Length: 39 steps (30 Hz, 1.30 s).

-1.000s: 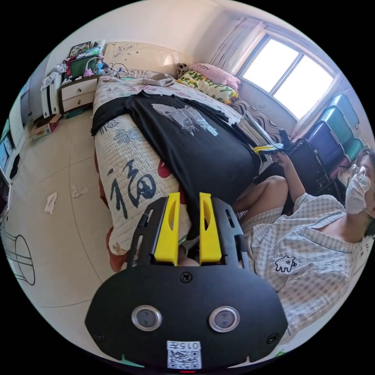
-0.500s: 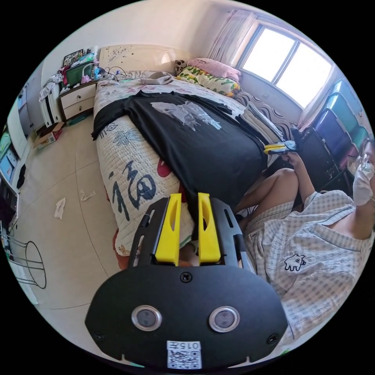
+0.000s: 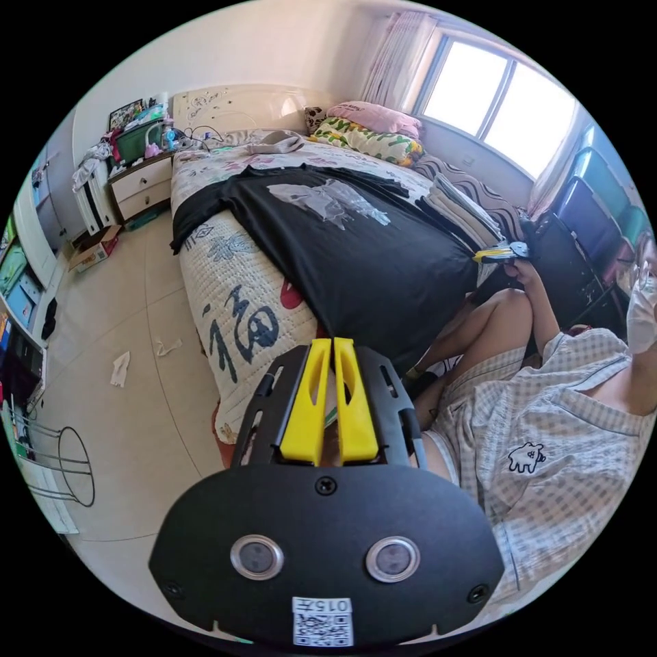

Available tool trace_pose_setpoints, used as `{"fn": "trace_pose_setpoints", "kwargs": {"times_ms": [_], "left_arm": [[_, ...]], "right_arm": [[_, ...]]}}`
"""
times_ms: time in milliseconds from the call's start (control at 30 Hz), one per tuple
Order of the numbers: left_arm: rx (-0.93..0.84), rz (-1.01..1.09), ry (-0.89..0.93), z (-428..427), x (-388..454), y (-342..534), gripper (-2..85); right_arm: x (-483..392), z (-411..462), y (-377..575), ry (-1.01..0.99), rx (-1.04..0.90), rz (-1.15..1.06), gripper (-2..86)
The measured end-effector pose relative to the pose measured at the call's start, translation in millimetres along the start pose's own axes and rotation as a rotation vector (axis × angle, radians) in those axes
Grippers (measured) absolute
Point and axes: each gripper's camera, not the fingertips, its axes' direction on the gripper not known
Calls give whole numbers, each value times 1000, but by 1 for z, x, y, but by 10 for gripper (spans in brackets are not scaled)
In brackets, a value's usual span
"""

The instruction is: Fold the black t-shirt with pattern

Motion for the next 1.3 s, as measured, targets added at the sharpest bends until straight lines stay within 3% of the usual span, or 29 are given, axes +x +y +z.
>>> {"fn": "trace_pose_setpoints", "kwargs": {"times_ms": [333, 533, 733, 900, 1033, 1300], "left_arm": [[-15, 47, 131, 16, -8, 9, 56], [-36, 18, 116, 32, -14, 7, 13], [-68, 38, 38, 42, -5, 7, 3], [-55, 29, 84, 54, -11, 10, 4], [-43, 34, 104, 63, -10, 14, 6], [-76, 96, 119, 73, -2, 21, 5]], "right_arm": [[-32, 8, 23, -129, 12, -62, 46], [-71, 32, 11, -40, -105, -117, -6], [-78, 30, 24, 21, -124, -22, -10], [-91, 23, 28, -42, -83, -7, -10], [-116, -12, 14, -78, 90, 13, -8], [-243, -103, -134, 56, 247, -210, -9]]}}
